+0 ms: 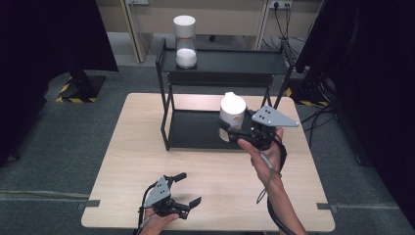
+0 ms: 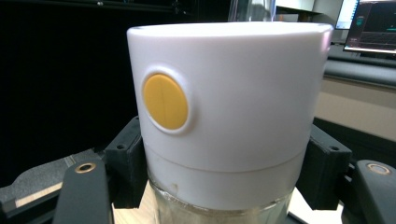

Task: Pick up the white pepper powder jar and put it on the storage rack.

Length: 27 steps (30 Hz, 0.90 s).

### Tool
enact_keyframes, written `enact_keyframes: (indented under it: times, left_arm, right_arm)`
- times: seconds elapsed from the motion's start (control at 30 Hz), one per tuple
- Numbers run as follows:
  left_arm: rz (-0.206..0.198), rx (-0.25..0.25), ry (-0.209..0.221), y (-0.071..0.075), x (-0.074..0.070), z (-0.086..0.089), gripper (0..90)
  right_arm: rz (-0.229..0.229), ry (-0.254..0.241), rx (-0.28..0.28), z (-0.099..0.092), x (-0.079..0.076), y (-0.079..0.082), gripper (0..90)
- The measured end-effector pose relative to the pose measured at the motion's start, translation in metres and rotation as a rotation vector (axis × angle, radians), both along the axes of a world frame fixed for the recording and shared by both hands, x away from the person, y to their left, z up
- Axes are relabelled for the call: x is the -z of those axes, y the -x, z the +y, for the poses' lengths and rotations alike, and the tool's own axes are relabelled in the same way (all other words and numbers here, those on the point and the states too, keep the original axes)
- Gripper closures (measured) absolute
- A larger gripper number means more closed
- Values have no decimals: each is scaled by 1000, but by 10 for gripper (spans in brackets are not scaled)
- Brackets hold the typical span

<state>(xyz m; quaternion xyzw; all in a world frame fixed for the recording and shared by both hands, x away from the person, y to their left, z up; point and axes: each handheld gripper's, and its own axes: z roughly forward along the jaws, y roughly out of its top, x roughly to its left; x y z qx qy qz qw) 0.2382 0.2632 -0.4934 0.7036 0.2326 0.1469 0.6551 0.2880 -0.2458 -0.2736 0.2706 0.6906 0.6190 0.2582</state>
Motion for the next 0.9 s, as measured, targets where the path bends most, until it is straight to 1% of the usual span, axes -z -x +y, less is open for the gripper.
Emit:
enact_keyframes:
  times: [0.1, 0.23, 0.4, 0.7, 0.9]
  left_arm:
    - [1, -1, 2, 0, 0, 0, 11]
    - [8, -5, 6, -1, 1, 1, 11]
    - [8, -7, 9, 0, 1, 1, 11]
    - [8, -8, 11, -1, 0, 1, 11]
    - [8, -17, 18, 0, 0, 2, 11]
  right_arm:
    - [5, -3, 2, 2, -12, -7, 309]
    - [0, -12, 1, 5, -26, -15, 309]
    - [-6, -6, 11, 11, -43, -25, 309]
    - [-14, -13, 26, 22, -67, -40, 309]
    - [-2, -21, 41, 30, -81, -53, 309]
